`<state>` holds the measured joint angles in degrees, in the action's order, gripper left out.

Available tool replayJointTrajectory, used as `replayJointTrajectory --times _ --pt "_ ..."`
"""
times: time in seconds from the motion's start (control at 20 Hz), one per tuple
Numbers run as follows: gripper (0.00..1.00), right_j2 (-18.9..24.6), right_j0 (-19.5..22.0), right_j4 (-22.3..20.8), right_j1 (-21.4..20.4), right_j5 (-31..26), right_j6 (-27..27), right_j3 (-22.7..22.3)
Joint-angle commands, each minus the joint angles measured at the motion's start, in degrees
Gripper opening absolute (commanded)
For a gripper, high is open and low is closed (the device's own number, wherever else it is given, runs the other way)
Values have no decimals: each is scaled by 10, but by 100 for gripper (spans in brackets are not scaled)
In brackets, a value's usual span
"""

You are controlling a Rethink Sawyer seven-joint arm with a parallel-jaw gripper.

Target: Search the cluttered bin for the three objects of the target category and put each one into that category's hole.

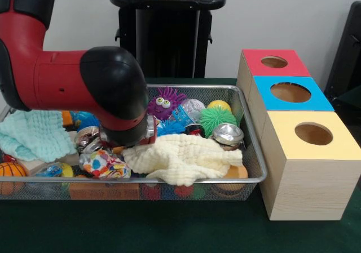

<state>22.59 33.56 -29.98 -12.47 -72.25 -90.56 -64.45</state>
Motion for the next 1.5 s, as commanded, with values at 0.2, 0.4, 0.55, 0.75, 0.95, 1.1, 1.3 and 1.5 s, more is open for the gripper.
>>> replayJointTrajectory --times 0.2,0.4,0.55,0.75,0.95,1.1,1.3,1.5 --pt "0 26 20 -23 48 99 79 56" --pt "0 25 20 -24 45 95 82 54" --pt "0 19 16 -24 40 78 82 53" --pt "0 13 11 -23 25 40 91 46" --pt "0 11 0 -18 -20 -31 125 8" --pt "0 5 -17 -8 -55 -89 115 -14" --pt "0 -2 -38 -4 -73 -146 89 -4" --pt "0 1 -39 -7 -73 -142 86 -2"
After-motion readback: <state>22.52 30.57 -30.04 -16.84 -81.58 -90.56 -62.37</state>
